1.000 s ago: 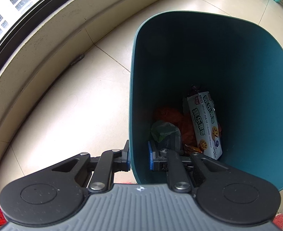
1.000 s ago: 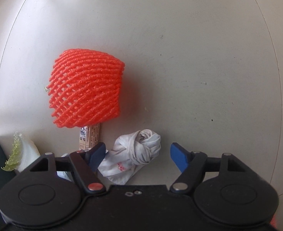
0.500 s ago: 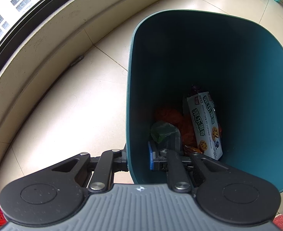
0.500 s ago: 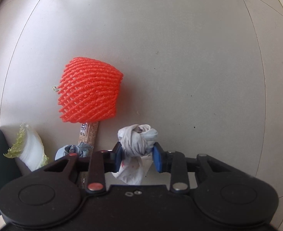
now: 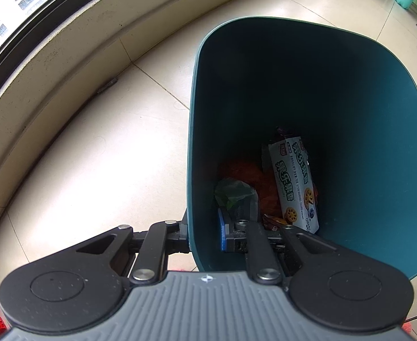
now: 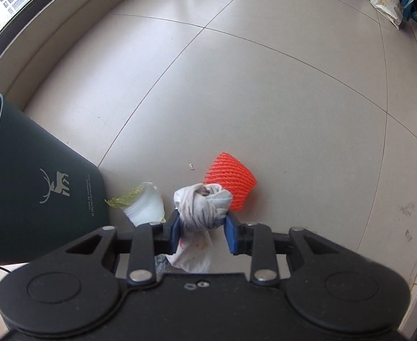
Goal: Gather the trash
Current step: 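Lift the white cloth over the bin and open the right tool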
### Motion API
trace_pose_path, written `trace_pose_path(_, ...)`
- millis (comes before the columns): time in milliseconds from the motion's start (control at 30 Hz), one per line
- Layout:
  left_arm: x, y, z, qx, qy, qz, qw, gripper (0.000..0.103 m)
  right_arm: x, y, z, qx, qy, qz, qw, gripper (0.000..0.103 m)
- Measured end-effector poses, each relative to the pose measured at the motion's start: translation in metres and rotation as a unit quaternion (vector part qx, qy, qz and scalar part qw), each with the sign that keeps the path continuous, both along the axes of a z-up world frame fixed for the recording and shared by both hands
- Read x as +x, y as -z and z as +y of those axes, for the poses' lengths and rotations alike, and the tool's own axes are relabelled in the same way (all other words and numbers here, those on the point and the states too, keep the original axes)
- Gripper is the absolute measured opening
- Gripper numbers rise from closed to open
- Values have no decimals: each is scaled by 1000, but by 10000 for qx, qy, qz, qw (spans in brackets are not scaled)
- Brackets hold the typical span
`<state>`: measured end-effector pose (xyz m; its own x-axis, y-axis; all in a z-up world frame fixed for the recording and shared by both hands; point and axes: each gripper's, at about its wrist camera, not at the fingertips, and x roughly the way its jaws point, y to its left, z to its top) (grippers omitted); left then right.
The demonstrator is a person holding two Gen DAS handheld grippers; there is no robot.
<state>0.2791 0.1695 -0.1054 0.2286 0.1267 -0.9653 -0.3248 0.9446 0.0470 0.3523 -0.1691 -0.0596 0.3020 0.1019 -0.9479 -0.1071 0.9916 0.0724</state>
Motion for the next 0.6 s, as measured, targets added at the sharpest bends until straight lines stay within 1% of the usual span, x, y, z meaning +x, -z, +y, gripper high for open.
trace_pose_path(67, 0, -2, 3, -50, -1, -19, 10000, 16, -4, -28, 21, 76, -388, -220, 9990, 30)
trace_pose_path(167, 0, -4, 5, -51, 18, -60, 10000, 16, -9, -62, 49, 207, -797, -459, 9955, 30)
trace_pose_path(333, -1, -5, 6, -60, 32, -80, 9999, 16, -12, -108, 93, 438, -1398, -871, 9854, 30)
trace_pose_path(400, -1, -6, 6, -62, 37, -72, 9999, 16, -13, -120, 111, 573, -1614, -957, 9806, 30)
trace_pose_path(467, -2, -8, 5, -61, 46, -96, 9999, 16, -11, -126, 131, 631, -1831, -1021, 9757, 30)
trace_pose_path(533, -2, -10, 5, -73, 51, -133, 9999, 16, -9, -125, 149, 643, -1994, -1033, 9723, 30)
trace_pose_path(600, -4, -12, 5, -93, 56, -166, 9998, 16, -6, -116, 169, 598, -2159, -1029, 9691, 30)
